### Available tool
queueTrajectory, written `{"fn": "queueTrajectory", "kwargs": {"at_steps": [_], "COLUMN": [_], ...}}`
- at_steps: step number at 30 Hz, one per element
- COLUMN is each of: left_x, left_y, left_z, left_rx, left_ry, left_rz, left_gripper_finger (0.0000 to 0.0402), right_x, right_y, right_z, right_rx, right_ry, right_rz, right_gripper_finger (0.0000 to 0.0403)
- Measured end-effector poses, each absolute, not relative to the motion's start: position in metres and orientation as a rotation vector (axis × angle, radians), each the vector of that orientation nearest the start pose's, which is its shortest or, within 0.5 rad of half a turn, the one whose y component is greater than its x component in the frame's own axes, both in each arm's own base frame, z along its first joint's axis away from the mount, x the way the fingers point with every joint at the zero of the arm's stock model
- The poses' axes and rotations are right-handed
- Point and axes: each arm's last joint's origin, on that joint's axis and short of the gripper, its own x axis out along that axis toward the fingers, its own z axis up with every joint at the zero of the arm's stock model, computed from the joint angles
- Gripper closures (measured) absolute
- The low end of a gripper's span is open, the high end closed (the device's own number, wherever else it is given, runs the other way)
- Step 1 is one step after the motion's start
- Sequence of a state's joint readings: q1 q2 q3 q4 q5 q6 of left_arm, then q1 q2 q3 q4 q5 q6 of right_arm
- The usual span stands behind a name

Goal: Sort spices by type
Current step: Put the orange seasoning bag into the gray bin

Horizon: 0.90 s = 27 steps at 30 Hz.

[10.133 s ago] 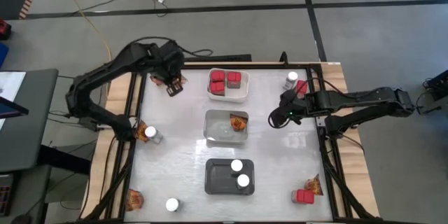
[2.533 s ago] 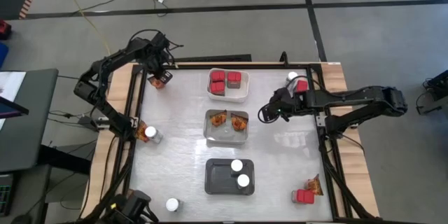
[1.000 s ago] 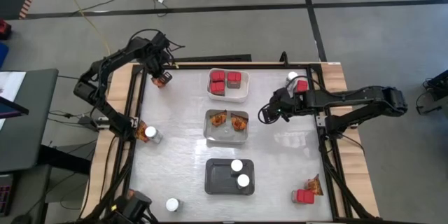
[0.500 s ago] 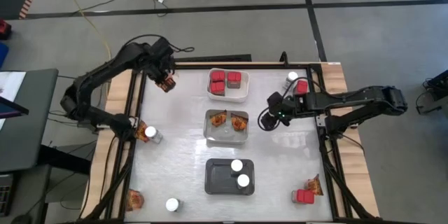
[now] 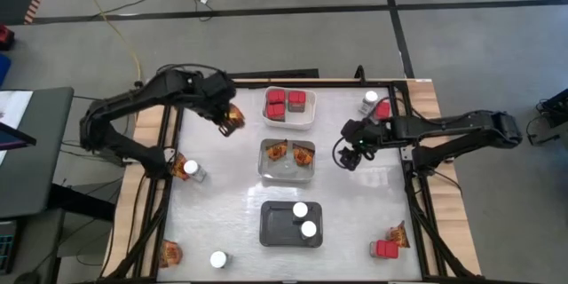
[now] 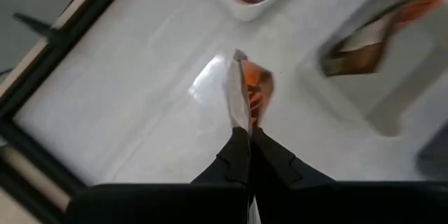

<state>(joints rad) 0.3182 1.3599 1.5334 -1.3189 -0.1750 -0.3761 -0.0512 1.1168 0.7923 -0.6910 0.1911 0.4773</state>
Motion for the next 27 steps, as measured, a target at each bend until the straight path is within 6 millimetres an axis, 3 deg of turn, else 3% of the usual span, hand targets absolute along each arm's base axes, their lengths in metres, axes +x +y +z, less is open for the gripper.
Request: {"fn": "queueTrajectory", "kwargs": {"at_steps": [9, 18, 22, 27], "left_x": [0.271, 0.325, 0.345, 0.367], "left_y": [0.036, -0.006, -0.022, -0.033], "left_z": [0.395, 0.412, 0.405, 0.378], "left_rx": [-0.376, -0.246, -0.176, -0.105], "left_ry": [1.010, 0.967, 0.991, 1.082], "left_rz": [0.516, 0.338, 0.278, 0.245], "left_gripper_finger": [0.0401, 0.0401, 0.0401, 0.0401], "right_x": [0.162, 0.148, 0.147, 0.147], "right_y": [-0.024, -0.023, -0.023, -0.022], "right_z": [0.219, 0.219, 0.219, 0.219], "right_rx": [0.426, 0.439, 0.439, 0.451], "right_ry": [0.815, 0.740, 0.739, 0.745], "right_rz": [-0.462, -0.455, -0.454, -0.430], "right_gripper_finger": [0.0117, 0.0117, 0.0117, 0.0117]}}
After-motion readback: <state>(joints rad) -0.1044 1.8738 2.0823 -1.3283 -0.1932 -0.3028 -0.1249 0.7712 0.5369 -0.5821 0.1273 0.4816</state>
